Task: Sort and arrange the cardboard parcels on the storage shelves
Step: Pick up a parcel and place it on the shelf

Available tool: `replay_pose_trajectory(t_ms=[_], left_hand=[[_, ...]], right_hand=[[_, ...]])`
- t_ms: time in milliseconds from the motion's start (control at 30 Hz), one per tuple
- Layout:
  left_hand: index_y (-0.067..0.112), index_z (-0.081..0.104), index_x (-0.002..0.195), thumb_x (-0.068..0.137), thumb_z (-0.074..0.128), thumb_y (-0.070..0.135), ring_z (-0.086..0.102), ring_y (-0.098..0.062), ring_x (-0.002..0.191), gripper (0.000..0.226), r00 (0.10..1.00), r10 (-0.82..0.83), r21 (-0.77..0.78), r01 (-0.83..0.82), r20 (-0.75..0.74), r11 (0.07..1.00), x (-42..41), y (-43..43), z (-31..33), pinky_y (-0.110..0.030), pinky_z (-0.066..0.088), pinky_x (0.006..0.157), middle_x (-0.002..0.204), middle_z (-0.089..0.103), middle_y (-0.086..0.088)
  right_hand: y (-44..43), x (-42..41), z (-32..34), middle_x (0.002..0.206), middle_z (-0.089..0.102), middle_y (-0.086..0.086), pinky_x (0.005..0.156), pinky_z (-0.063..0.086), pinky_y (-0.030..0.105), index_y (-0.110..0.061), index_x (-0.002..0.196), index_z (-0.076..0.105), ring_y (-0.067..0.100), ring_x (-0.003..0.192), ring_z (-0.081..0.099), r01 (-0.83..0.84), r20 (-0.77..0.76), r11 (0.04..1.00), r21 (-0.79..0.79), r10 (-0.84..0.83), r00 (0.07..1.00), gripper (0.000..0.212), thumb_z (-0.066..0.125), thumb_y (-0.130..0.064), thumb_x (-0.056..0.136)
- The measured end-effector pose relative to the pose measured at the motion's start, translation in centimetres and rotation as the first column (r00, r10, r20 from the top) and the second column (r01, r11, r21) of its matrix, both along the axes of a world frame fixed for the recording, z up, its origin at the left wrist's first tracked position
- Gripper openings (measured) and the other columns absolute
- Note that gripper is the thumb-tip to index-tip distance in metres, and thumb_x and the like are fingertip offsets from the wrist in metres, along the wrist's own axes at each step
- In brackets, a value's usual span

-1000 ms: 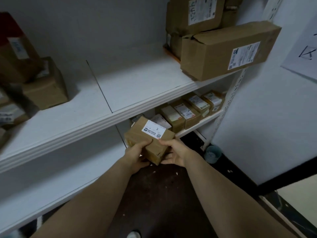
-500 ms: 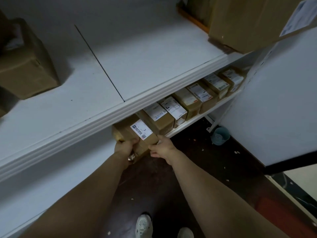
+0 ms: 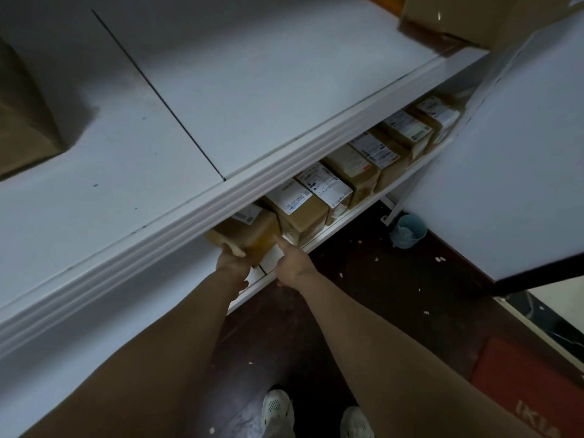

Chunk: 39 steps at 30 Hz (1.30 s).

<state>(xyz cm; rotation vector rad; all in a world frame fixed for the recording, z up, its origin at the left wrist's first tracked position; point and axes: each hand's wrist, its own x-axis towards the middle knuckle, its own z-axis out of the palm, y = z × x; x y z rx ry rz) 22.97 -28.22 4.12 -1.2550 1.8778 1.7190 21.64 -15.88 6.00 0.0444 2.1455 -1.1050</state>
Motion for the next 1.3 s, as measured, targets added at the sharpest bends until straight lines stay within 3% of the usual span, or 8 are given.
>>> replay_pose_trajectory(t_ms=[167, 333, 533, 667, 967, 1100, 1167, 1300], left_hand=[[0.024, 0.015, 0.15, 0.089, 0.059, 0.043, 0.044, -0.034, 0.125, 0.077, 0.991, 0.13, -0.056, -0.131, -0.026, 0.99, -1.3, -0.2, -0.9, -0.05, 0.051, 0.088, 0.146, 0.035, -0.01], [0.018, 0.009, 0.151, 0.093, 0.058, 0.032, 0.046, -0.036, 0.118, 0.077, 0.993, 0.116, -0.129, -0.117, -0.016, 0.985, -2.2, -0.4, -2.3, -0.046, 0.053, 0.082, 0.146, 0.033, -0.012], [0.031, 0.028, 0.14, 0.091, 0.056, 0.003, 0.054, -0.022, 0.092, 0.063, 0.987, 0.101, -0.019, -0.104, -0.124, 0.994, -2.7, -0.9, -3.0, -0.04, 0.052, 0.072, 0.113, 0.049, -0.003], [0.021, 0.028, 0.145, 0.09, 0.058, 0.003, 0.058, -0.013, 0.075, 0.065, 0.987, 0.039, -0.035, -0.045, -0.154, 0.998, -2.6, -1.3, -3.3, -0.035, 0.055, 0.064, 0.123, 0.055, -0.009], [0.026, 0.049, 0.108, 0.101, 0.042, 0.028, 0.05, -0.026, 0.115, 0.01, 0.969, 0.225, 0.157, -0.209, -0.097, 0.965, -2.5, 0.6, -1.9, -0.039, 0.044, 0.102, 0.116, 0.054, -0.003], [0.014, 0.043, 0.134, 0.093, 0.056, 0.01, 0.056, -0.028, 0.116, 0.043, 0.936, 0.334, 0.219, -0.306, -0.109, 0.927, -2.3, 0.5, -2.5, -0.039, 0.05, 0.095, 0.128, 0.056, -0.011], [0.013, 0.042, 0.137, 0.092, 0.061, 0.026, 0.046, -0.028, 0.128, 0.051, 0.951, 0.302, 0.269, -0.272, -0.072, 0.924, -2.1, 0.1, -2.6, -0.037, 0.042, 0.105, 0.135, 0.051, -0.009], [0.013, 0.027, 0.147, 0.097, 0.052, 0.02, 0.043, -0.033, 0.13, 0.056, 0.991, 0.122, 0.048, -0.12, -0.047, 0.992, -2.9, -0.4, -3.5, -0.037, 0.041, 0.106, 0.146, 0.039, -0.012]], right_hand=[[-0.3, -0.8, -0.3, 0.14, 0.045, 0.018, 0.098, 0.047, 0.04, -0.031, 0.152, 0.022, 0.032, 0.121, 0.051, -0.168, -0.168, 0.967, 0.191, 0.201, 0.965, 0.068, 0.043, -0.003, 0.094], [-1.0, -2.1, -1.5, 0.15, 0.028, 0.009, 0.111, 0.035, 0.038, -0.014, 0.144, 0.04, 0.029, 0.137, 0.029, -0.24, -0.343, 0.904, 0.354, 0.364, 0.866, 0.061, 0.052, 0.002, 0.086], [-2.8, -3.8, -2.6, 0.162, 0.003, 0.004, 0.118, 0.014, 0.048, -0.015, 0.153, 0.02, 0.022, 0.149, 0.0, -0.395, -0.306, 0.764, 0.51, 0.591, 0.746, 0.071, 0.054, -0.006, 0.091], [-3.9, -3.9, -3.2, 0.16, 0.008, 0.008, 0.12, 0.013, 0.045, -0.016, 0.15, 0.029, 0.029, 0.148, -0.001, -0.426, -0.269, 0.747, 0.511, 0.61, 0.746, 0.069, 0.062, -0.015, 0.089], [-3.1, -2.8, -3.0, 0.157, 0.018, 0.004, 0.113, 0.032, 0.041, -0.018, 0.145, 0.04, 0.027, 0.142, 0.014, -0.386, -0.281, 0.771, 0.506, 0.571, 0.772, 0.057, 0.061, -0.021, 0.091], [-3.1, -2.3, -2.9, 0.151, 0.025, 0.006, 0.106, 0.038, 0.039, -0.015, 0.139, 0.047, 0.026, 0.138, 0.021, -0.395, -0.294, 0.777, 0.49, 0.574, 0.764, 0.049, 0.059, -0.018, 0.091], [-3.1, -2.0, -2.8, 0.149, 0.028, 0.007, 0.104, 0.039, 0.038, -0.014, 0.136, 0.05, 0.026, 0.136, 0.024, -0.402, -0.286, 0.773, 0.491, 0.579, 0.763, 0.044, 0.057, -0.018, 0.092], [-3.1, -2.4, -3.0, 0.149, 0.029, 0.006, 0.109, 0.036, 0.041, -0.015, 0.135, 0.052, 0.026, 0.137, 0.022, -0.442, -0.243, 0.749, 0.493, 0.607, 0.757, 0.042, 0.055, -0.021, 0.094]])
